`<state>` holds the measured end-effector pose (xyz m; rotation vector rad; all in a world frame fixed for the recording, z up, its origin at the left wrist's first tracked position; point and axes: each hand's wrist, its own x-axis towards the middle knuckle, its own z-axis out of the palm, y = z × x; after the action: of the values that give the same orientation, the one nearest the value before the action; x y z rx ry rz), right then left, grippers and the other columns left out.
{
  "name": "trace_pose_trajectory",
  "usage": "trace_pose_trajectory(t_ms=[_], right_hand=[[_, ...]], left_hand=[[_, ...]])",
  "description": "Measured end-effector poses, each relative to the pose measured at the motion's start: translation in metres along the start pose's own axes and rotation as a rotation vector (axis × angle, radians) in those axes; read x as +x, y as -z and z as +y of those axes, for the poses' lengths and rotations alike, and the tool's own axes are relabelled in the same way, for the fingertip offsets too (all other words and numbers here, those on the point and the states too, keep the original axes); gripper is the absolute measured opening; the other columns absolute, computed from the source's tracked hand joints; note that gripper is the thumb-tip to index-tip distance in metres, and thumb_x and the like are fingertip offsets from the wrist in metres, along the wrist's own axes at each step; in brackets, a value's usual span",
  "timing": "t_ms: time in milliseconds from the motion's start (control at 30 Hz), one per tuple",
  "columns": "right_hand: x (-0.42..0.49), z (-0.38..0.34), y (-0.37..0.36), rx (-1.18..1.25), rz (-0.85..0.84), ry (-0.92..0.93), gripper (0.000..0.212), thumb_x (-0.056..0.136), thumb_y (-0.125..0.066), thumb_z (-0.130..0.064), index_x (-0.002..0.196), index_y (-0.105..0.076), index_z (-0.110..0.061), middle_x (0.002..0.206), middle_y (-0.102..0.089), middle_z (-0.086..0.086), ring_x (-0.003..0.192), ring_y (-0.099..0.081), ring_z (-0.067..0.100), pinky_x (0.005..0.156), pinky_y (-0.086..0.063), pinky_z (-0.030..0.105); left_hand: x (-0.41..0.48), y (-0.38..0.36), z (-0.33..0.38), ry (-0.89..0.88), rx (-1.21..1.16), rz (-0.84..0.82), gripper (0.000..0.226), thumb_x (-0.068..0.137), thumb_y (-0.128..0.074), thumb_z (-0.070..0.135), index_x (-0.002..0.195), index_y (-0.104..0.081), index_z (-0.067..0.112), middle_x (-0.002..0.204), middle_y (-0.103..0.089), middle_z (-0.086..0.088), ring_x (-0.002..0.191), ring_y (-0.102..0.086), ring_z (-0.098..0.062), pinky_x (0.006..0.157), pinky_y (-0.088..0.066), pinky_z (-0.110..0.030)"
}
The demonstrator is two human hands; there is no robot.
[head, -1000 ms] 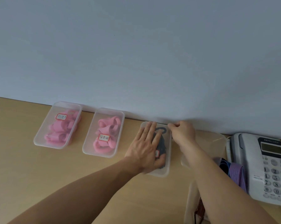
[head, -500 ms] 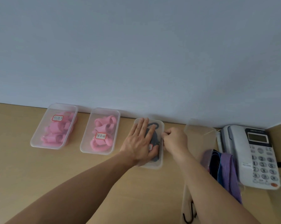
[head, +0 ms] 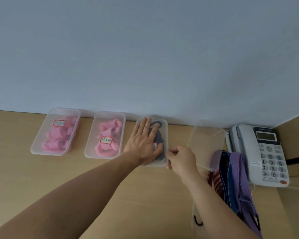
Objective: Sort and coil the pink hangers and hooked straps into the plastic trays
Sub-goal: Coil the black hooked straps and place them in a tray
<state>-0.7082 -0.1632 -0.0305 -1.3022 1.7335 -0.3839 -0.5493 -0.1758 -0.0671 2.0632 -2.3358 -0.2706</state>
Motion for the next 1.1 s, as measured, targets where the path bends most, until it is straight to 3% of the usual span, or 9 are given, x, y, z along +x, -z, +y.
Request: trace_pose_trajectory(t_ms=[100,267,400,633,833,967,1100], right_hand=[[-0.009,0.013,-0.004,0.170,-0.042,-0.049,0.006,0.088,-0.065,-0.007,0.085,-0.064,-0.012,0.063,-0.071,0.009,0.046,-0.064,0.014,0.048,-0.051,0.022],[-0.009,0.025,-0.009,0.312,-0.040,-0.031,0.004,0.088,-0.065,-0.006,0.084,-0.063,-0.008,0.059,-0.070,0.009,0.050,-0.064,0.022,0.054,-0.053,0.032],[-0.015,0.032,-0.014,0.423,-0.061,-0.050,0.010,0.086,-0.065,-0.003,0.093,-0.061,-0.009,0.067,-0.071,0.013,0.054,-0.068,0.024,0.053,-0.053,0.029],[-0.018,0.033,-0.015,0.462,-0.075,-0.069,0.016,0.085,-0.065,-0.001,0.098,-0.058,-0.008,0.075,-0.070,0.018,0.056,-0.067,0.023,0.053,-0.051,0.028],[-0.021,0.033,-0.018,0.532,0.004,-0.090,0.012,0.088,-0.062,0.002,0.096,-0.058,-0.007,0.068,-0.068,0.016,0.053,-0.067,0.021,0.049,-0.051,0.027],[-0.022,0.035,-0.017,0.547,0.016,-0.085,0.011,0.088,-0.062,0.001,0.095,-0.059,-0.006,0.071,-0.070,0.017,0.051,-0.065,0.020,0.046,-0.049,0.024],[-0.019,0.038,-0.014,0.544,0.056,-0.082,0.012,0.088,-0.061,0.001,0.095,-0.060,-0.010,0.072,-0.069,0.016,0.048,-0.065,0.018,0.044,-0.048,0.021]], left_hand=[[0.000,0.000,0.000,-0.001,0.003,-0.005,0.081,0.089,-0.010,0.061,0.157,-0.004,0.017,0.163,0.009,-0.016,0.150,0.015,-0.028,0.122,0.010,-0.041],[0.001,-0.001,-0.001,-0.006,0.000,0.005,0.079,0.091,-0.012,0.060,0.156,-0.004,0.016,0.163,0.008,-0.017,0.150,0.014,-0.028,0.122,0.010,-0.041],[0.001,-0.001,0.000,-0.006,0.003,0.020,0.079,0.090,-0.008,0.059,0.156,-0.005,0.016,0.163,0.006,-0.017,0.151,0.012,-0.028,0.122,0.011,-0.040],[0.001,0.000,0.000,-0.014,0.013,0.008,0.075,0.096,-0.015,0.055,0.156,-0.004,0.012,0.163,0.006,-0.019,0.151,0.012,-0.030,0.122,0.009,-0.042],[-0.022,0.001,0.009,0.004,0.003,0.021,0.092,0.086,-0.006,0.067,0.156,0.001,0.007,0.163,0.009,-0.017,0.150,0.017,-0.029,0.120,0.013,-0.043],[-0.029,-0.007,0.016,-0.001,-0.007,-0.019,0.089,0.090,-0.016,0.066,0.156,0.000,0.007,0.163,0.009,-0.019,0.150,0.016,-0.029,0.117,0.017,-0.040],[-0.016,-0.006,0.017,-0.071,0.003,-0.021,0.090,0.088,-0.011,0.066,0.156,-0.004,0.008,0.163,0.004,-0.019,0.151,0.011,-0.029,0.121,0.011,-0.040]])
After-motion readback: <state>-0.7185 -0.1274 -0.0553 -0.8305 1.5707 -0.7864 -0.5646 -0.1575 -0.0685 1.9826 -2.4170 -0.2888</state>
